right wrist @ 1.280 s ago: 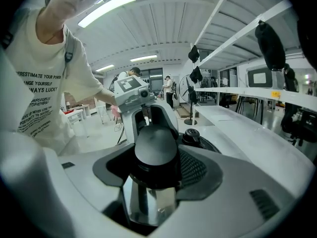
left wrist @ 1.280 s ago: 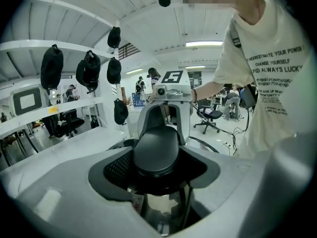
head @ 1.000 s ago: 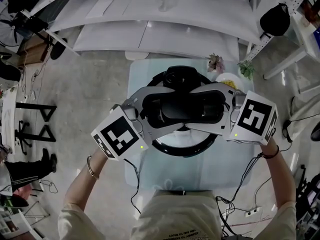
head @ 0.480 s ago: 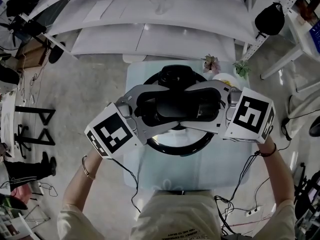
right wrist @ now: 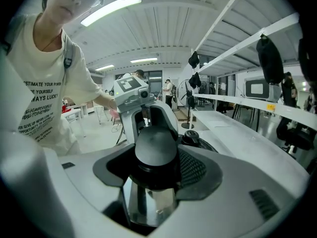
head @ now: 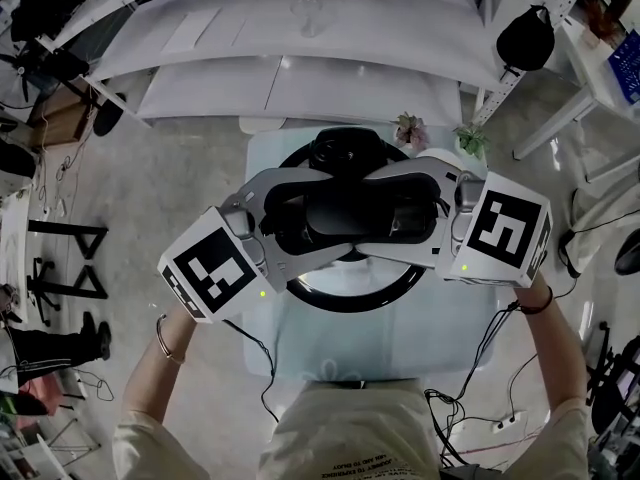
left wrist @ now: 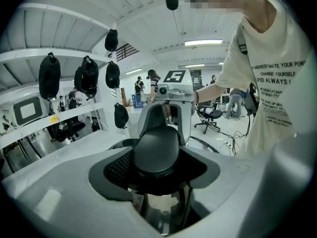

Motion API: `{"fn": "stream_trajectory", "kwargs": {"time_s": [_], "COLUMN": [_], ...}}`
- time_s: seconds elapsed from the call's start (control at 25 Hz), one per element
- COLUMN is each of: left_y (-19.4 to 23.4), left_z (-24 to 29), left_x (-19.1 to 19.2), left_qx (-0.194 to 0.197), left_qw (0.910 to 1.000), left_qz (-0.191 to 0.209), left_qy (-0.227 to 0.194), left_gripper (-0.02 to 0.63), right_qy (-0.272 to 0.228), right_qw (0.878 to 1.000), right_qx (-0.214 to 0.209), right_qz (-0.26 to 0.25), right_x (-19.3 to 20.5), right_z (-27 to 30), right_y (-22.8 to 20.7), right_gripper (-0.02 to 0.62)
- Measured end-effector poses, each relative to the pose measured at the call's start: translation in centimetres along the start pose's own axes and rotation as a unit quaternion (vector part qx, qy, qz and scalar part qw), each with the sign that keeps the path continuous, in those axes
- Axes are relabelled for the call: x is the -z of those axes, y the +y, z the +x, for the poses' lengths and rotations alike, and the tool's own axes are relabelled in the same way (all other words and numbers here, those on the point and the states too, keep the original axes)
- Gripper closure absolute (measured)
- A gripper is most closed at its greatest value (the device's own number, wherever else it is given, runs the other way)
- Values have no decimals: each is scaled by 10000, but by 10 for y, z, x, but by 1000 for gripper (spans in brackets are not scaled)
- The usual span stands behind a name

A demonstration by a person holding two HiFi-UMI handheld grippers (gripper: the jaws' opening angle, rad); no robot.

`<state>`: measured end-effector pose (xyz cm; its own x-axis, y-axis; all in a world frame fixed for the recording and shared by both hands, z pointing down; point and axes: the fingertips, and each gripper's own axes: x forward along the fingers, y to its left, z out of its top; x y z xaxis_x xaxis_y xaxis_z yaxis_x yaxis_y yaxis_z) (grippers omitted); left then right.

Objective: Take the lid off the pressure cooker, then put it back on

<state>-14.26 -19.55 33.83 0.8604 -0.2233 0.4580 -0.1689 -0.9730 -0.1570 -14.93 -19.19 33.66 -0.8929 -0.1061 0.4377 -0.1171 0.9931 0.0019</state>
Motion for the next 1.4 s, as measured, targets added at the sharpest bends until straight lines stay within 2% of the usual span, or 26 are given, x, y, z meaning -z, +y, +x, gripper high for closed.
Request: {"fn": "stream_trajectory", "kwargs": {"time_s": [0.68,1.4], "left_y": [-38,-132], "left_z": [28,113], "left_x": [-38,-85], "left_qx": [245,471], "left_qw": [9991,9983], "left_qz": [336,334], "left_qy": [-1,21], "left_gripper": [314,314], "right_qy": [-65,-2], "right_qw": [9992,9981], "right_qx": [393,562], "right_qz": [48,250], "right_x": [9,72], "right_z": [-54,-156], "right_y": [27,88], "right_gripper": [327,327]}}
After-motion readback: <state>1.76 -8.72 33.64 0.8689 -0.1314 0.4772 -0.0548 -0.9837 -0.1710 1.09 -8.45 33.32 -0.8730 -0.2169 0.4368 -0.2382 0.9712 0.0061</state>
